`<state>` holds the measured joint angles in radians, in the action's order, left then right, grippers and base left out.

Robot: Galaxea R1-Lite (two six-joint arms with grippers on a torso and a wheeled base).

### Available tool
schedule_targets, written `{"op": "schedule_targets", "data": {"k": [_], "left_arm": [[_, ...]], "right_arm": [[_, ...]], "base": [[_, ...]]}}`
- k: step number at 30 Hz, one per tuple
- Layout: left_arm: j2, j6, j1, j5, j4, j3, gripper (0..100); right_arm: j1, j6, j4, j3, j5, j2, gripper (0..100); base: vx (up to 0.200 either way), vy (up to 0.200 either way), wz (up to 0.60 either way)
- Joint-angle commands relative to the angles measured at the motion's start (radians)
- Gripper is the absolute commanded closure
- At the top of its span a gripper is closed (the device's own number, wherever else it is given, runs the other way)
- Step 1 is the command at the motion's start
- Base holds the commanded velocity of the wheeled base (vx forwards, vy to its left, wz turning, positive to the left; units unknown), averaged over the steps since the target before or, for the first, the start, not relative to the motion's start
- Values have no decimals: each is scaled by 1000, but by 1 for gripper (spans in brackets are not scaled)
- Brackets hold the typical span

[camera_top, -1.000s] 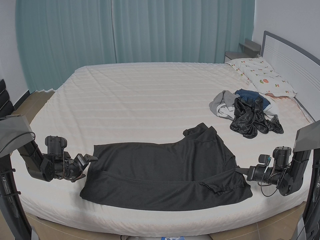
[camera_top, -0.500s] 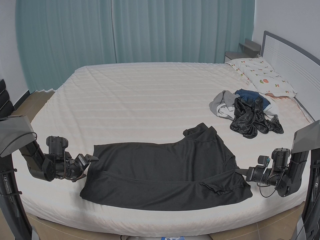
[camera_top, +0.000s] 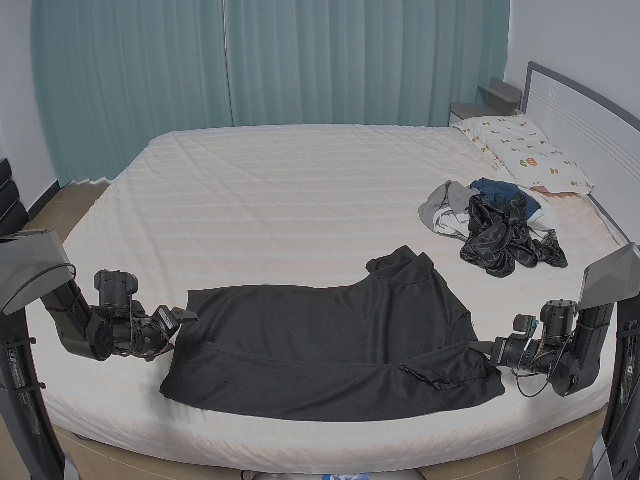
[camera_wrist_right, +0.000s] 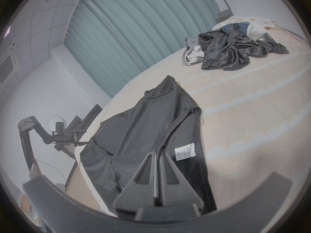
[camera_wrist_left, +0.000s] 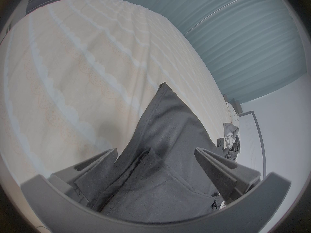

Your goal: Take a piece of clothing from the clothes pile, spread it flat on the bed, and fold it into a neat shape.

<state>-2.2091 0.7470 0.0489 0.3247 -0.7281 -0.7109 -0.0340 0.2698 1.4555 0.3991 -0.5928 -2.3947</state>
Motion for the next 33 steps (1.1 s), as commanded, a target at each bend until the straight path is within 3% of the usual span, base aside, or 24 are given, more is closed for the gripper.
{"op": "schedule_targets", "data": {"k": [1, 9, 17, 23, 24, 29, 33], "left_arm": [[-21, -17, -3, -9, -1, -6, 100], [-35, -81, -9, -130, -1, 11, 100], [-4, -83, -23, -225, 1, 27, 100], [-9, -80, -18, -234, -2, 16, 100], [-11, -80, -18, -231, -4, 16, 0], [-15, -77, -17, -217, -4, 10, 0], [0, -57, -8, -150, -79, 24, 0]], "right_arm": [[3, 0, 0, -3, -1, -3, 100], [2, 0, 0, -3, -1, -3, 100], [2, 0, 51, -22, -1, -6, 100], [2, 0, 52, -25, -1, -6, 100], [2, 0, 52, -25, -2, -6, 100], [3, 0, 52, -25, -2, -6, 100], [5, 2, 52, -25, -2, -12, 100]], "base": [[0, 0, 0], [0, 0, 0], [0, 0, 0], [0, 0, 0], [0, 0, 0], [0, 0, 0], [0, 0, 0]]}}
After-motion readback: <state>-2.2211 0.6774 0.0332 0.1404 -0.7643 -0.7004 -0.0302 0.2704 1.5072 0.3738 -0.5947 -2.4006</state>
